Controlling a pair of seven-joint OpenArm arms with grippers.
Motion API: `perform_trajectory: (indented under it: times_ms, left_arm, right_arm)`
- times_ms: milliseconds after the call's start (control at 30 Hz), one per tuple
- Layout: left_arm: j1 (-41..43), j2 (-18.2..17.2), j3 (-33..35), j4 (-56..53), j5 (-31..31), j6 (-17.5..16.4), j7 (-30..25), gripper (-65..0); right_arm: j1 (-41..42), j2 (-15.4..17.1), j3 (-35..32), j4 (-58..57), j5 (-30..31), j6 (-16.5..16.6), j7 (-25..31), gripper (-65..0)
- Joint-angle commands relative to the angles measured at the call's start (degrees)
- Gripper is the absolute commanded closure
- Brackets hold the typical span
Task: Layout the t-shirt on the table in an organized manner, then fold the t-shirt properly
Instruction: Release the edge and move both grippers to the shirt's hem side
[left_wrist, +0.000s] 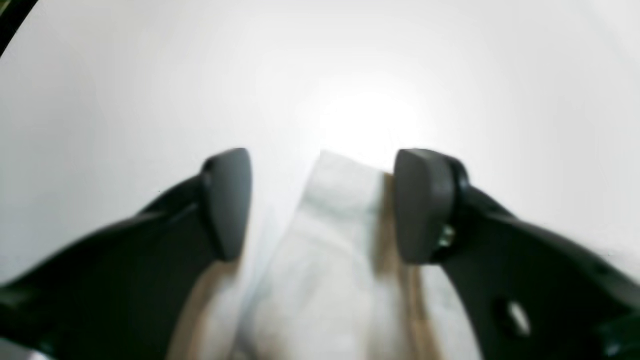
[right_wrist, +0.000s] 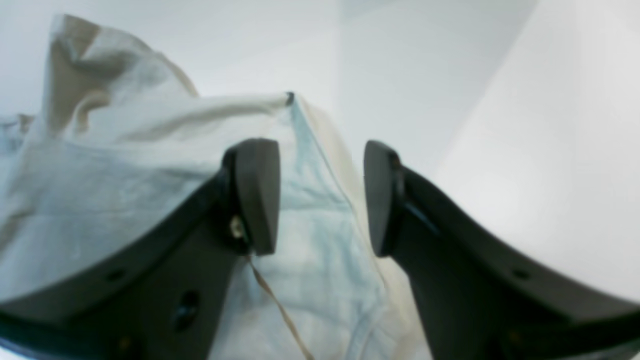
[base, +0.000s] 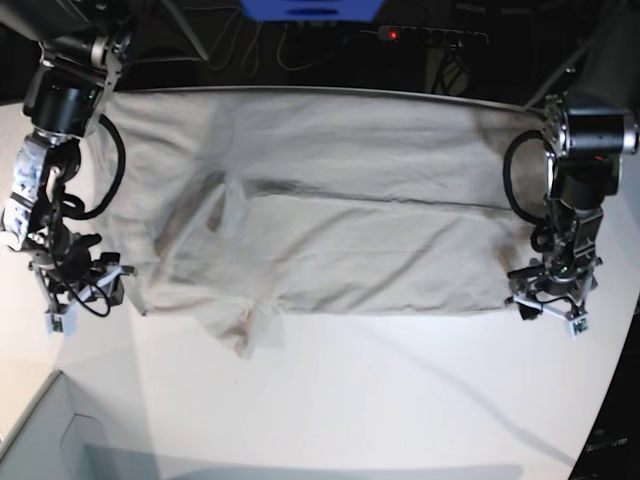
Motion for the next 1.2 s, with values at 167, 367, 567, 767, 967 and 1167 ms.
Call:
perform_trajectory:
  times_ms: [167, 367, 567, 767, 967, 1167]
  left_arm:
    - [-1.71, -0.64, 0.42, 0.57, 0.31, 0.09, -2.85, -36.9]
    - [-0.83, -0.02, 0.42, 0.48, 0.31, 0.00, -2.93, -36.8]
    - [0.66, 0.50, -0.02, 0.48, -0.05, -4.22, -2.93, -36.7]
    - [1.01, 0.33, -0.10, -2.25, -0.05, -5.09, -2.93, -36.3]
    - [0.75, 0.24, -0.10, -2.60, -0.13, -5.09, -4.08, -8.8]
    - [0.75, 0.50, -0.19, -2.77, -0.13, -4.83, -4.69, -0.2]
  right_arm:
    - [0.77, 1.26, 0.14, 0.46, 0.58, -0.45, 3.49, -27.4]
    - [0.68, 1.26, 0.05, 0.46, 0.58, -0.45, 3.49, -27.4]
    - [0.59, 1.26, 0.05, 0.46, 0.58, -0.45, 3.49, -27.4]
    - [0.24, 1.35, 0.05, 0.46, 0.58, -0.45, 3.49, -27.4]
    - [2.44, 1.35, -2.32, -0.07, 0.58, -0.45, 3.58, -27.4]
    - [11.76, 5.13, -8.92, -19.41, 0.58, -0.45, 10.08, -27.5]
